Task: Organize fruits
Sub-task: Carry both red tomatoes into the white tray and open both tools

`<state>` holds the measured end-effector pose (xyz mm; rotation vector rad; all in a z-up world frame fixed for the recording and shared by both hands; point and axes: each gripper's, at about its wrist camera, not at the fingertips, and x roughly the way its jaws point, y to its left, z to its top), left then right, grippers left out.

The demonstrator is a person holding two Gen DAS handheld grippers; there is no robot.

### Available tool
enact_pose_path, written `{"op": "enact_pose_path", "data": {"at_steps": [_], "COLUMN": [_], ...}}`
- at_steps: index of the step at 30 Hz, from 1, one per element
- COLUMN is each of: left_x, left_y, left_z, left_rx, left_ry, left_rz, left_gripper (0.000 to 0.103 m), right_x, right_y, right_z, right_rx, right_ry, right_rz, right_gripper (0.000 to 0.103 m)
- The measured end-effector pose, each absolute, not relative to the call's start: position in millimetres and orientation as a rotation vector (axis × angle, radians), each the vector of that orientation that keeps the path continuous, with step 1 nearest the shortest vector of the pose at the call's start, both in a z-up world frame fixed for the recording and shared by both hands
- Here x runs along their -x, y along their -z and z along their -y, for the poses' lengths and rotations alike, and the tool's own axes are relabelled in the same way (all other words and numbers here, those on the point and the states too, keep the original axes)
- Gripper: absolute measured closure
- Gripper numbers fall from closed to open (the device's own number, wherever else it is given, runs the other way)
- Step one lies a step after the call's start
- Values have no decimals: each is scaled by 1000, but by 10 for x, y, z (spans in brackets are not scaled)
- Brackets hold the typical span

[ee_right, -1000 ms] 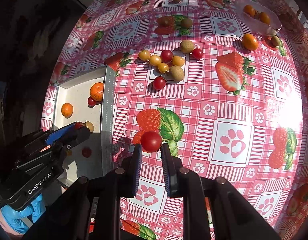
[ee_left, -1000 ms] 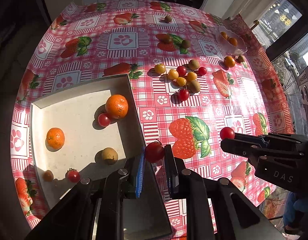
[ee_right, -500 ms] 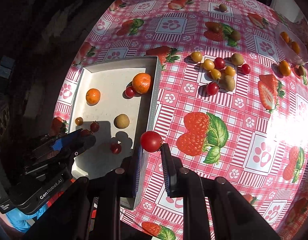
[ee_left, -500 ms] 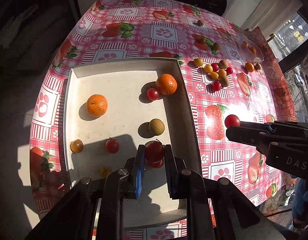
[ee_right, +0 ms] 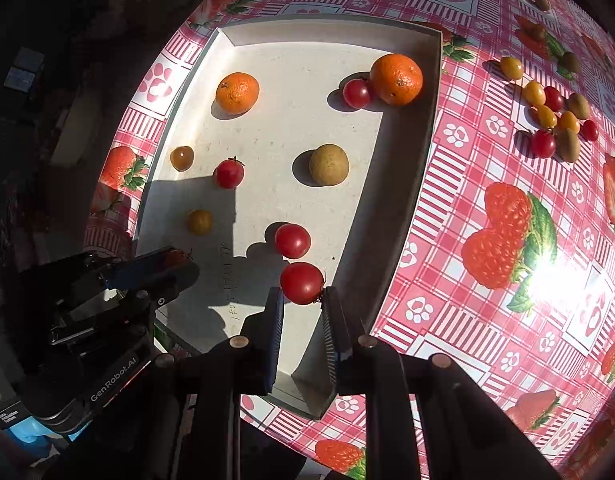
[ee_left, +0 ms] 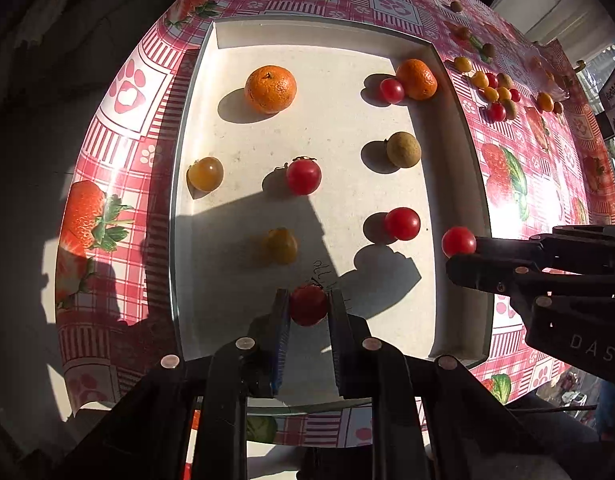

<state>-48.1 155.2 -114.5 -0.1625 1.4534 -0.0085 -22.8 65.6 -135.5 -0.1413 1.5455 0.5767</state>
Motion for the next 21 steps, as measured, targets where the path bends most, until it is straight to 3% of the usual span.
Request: {"op": "enact_pose_path", "data": {"at_steps": [13, 15, 16, 17, 21], "left_x": [496, 475, 470, 445, 432], "left_y": [1369, 1372, 1369, 1374, 1334], "left_z": [-1466, -1428, -1421, -1405, -1478], "left_rx": [142, 141, 135, 114, 134], "left_ry": [7, 6, 0, -26, -44], "left_rz": [-1514, -1516, -1517, -1510, -1508], "left_gripper": [83, 78, 60, 47, 44], "right_x": [326, 319, 314, 284, 217], "right_y": [1730, 1723, 1719, 1703, 1640], "right_z": [-789, -786, -785, -784, -759], "right_rx": [216, 207, 202, 201, 162], "right_ry": [-569, -572, -575, -574, -578], "right_rz": [-1631, -1636, -1638, -1636, -1628], "right_gripper": [80, 76, 72, 61, 51]}}
